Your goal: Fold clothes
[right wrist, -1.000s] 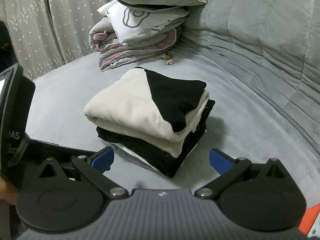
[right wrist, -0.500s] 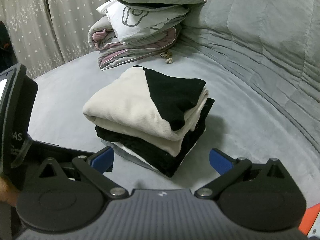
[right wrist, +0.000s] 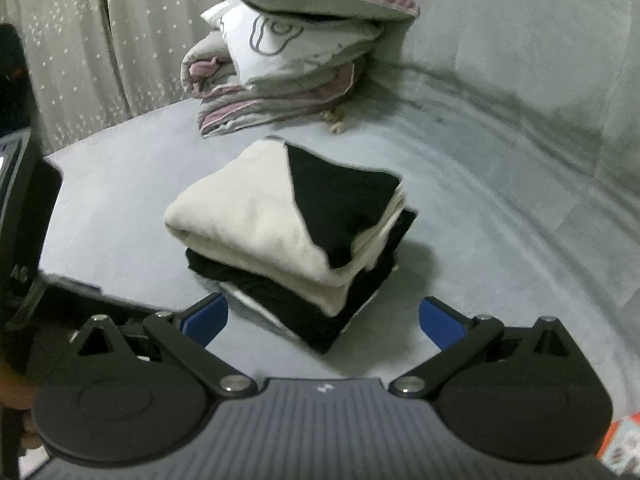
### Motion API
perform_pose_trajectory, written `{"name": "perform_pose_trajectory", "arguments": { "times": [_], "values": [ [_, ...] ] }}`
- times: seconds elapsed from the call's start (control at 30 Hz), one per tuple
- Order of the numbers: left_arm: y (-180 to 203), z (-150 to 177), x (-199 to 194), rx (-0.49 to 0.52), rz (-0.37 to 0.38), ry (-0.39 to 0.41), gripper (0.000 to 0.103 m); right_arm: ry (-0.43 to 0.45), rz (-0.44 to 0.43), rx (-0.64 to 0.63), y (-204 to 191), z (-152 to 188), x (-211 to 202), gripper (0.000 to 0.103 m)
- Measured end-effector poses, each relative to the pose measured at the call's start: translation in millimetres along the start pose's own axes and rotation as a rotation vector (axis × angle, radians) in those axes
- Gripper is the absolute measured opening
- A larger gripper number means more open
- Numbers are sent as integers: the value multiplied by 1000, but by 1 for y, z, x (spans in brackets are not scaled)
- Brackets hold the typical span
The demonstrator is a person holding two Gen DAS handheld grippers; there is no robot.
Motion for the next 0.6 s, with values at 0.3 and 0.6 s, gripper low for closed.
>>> {"name": "perform_pose_trajectory", "arguments": {
  "times": [0.3, 0.6],
  "values": [
    [-17, 56, -64, -35, -36, 41, 102, -9, -9, -29, -4, 22, -43, 103],
    [-23, 115, -127, -82, -56, 103, 102, 18, -9, -38, -20, 51, -106, 103]
  ]
}}
Point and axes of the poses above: each gripper's, at about its wrist camera, not at the fingertips, and x roughly the way its jaws point, y to its right, z to its underside, the point moved 2 cm from there along x, roughly the way its jaws point, and after that the axes turned 3 degrees about z, right-handed, at the moved point
